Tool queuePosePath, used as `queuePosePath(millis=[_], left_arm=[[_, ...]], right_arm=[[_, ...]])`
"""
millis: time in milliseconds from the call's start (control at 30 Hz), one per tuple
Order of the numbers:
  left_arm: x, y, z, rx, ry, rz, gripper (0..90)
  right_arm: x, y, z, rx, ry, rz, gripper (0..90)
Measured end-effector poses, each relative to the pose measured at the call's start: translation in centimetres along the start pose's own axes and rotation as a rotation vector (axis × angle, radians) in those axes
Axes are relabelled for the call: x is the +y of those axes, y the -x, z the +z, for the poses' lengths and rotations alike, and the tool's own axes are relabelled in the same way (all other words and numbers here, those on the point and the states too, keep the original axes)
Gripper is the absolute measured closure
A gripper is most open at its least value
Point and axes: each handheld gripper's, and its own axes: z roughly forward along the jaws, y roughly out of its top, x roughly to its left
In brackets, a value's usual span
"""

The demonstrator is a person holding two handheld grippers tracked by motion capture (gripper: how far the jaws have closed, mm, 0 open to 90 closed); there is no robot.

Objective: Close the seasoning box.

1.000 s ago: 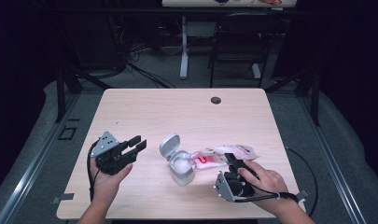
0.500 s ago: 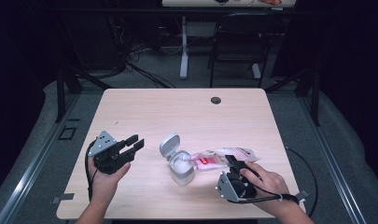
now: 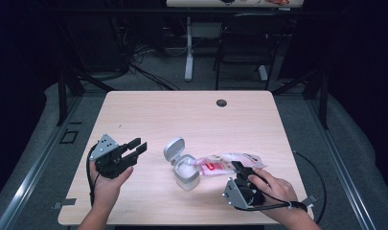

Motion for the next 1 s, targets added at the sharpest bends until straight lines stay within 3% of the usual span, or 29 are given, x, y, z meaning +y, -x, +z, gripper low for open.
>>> queuePosePath(millis=[333, 567, 767, 833, 1000], left_arm=[[-0.1, -0.1, 0.1, 0.001, 0.004, -0.005, 66.7], [-0.1, -0.2, 0.0, 0.006, -0.002, -0.005, 66.7], [-0.1, -0.4, -0.1, 0.011, 0.008, -0.013, 66.7], [-0.1, -0.5, -0.1, 0.015, 0.006, -0.012, 66.6], [-0.1, -0.6, -0.2, 0.017, 0.006, -0.012, 66.3]], right_arm=[[-0.1, 0.1, -0.3, 0.018, 0.009, 0.050, 88.5], [-0.4, 0.3, -0.3, 0.037, 0.047, 0.120, 88.5], [-0.7, 0.4, -0.2, 0.039, 0.027, 0.159, 88.6], [-1.0, 0.7, -0.1, 0.052, 0.033, 0.210, 88.6], [-1.2, 1.1, -0.1, 0.044, 0.048, 0.250, 88.6]])
